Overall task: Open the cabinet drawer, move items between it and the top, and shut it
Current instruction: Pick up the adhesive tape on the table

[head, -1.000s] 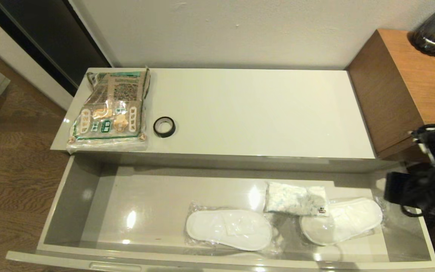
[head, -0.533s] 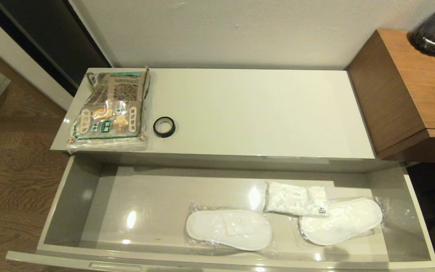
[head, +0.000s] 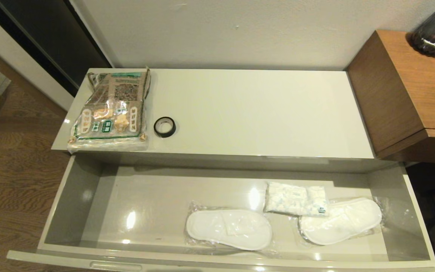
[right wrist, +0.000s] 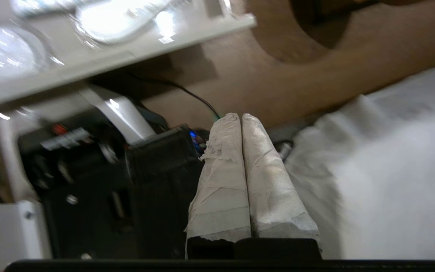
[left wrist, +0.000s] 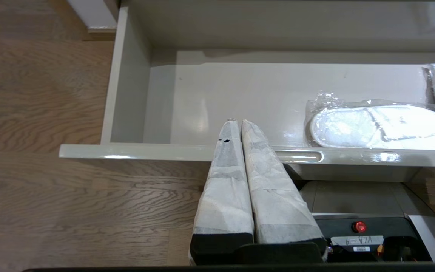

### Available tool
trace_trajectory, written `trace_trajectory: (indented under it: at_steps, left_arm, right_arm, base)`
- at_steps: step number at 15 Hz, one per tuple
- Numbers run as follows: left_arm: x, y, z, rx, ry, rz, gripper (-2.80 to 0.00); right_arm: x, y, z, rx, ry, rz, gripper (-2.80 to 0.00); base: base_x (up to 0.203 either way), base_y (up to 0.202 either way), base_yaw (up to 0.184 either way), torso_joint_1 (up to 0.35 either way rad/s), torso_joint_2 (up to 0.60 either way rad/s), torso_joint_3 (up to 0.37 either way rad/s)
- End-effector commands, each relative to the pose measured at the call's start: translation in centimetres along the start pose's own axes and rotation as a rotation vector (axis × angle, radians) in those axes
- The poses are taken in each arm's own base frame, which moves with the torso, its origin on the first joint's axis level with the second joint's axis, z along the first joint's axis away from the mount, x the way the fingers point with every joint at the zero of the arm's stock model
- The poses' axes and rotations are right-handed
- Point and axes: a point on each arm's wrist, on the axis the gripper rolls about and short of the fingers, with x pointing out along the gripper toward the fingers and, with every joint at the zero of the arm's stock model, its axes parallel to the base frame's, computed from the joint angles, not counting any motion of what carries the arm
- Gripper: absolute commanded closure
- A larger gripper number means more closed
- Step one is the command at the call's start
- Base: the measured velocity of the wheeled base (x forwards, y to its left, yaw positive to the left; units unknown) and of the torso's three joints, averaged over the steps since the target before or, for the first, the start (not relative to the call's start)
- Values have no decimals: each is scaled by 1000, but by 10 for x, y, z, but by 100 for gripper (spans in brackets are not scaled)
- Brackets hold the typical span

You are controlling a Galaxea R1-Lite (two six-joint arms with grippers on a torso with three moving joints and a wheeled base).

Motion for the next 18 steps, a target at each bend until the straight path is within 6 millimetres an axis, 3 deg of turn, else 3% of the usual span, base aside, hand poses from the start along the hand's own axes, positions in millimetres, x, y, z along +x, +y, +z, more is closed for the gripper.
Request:
trace_trajectory:
  at_steps: [1, 5, 7, 8, 10, 12, 18]
  left_arm:
    - [0, 0, 0, 0, -1, 0, 0]
    - [0, 0, 0, 1, -1, 0, 0]
    - [0, 0, 0, 0, -2, 0, 0]
    - [0, 0, 0, 0, -1, 0, 0]
    - [0, 0, 0, 0, -2, 0, 0]
    - [0, 0, 0, 0, -2, 0, 0]
    - [0, 0, 0, 13, 1, -3, 0]
  right_arm:
    - [9, -5, -21, 3, -64, 48, 0]
    - [57, 12, -29, -6, -385, 117, 0]
    - [71, 18, -26, -18, -556, 138, 0]
    - [87, 24, -24, -36, -601, 140, 0]
    - [139, 39, -40, -112, -600, 132, 0]
    - [163, 45, -55, -137, -586, 154, 0]
    - [155, 45, -57, -51, -446, 337, 0]
  base:
    - [0, 0, 0, 0, 0, 0]
    - [0, 0, 0, 0, 0, 0]
    - [0, 0, 0, 0, 0, 0]
    - [0, 0, 0, 0, 0, 0]
    - [0, 0, 0, 0, 0, 0]
    - [0, 0, 0, 0, 0, 0]
    - [0, 0, 0, 0, 0, 0]
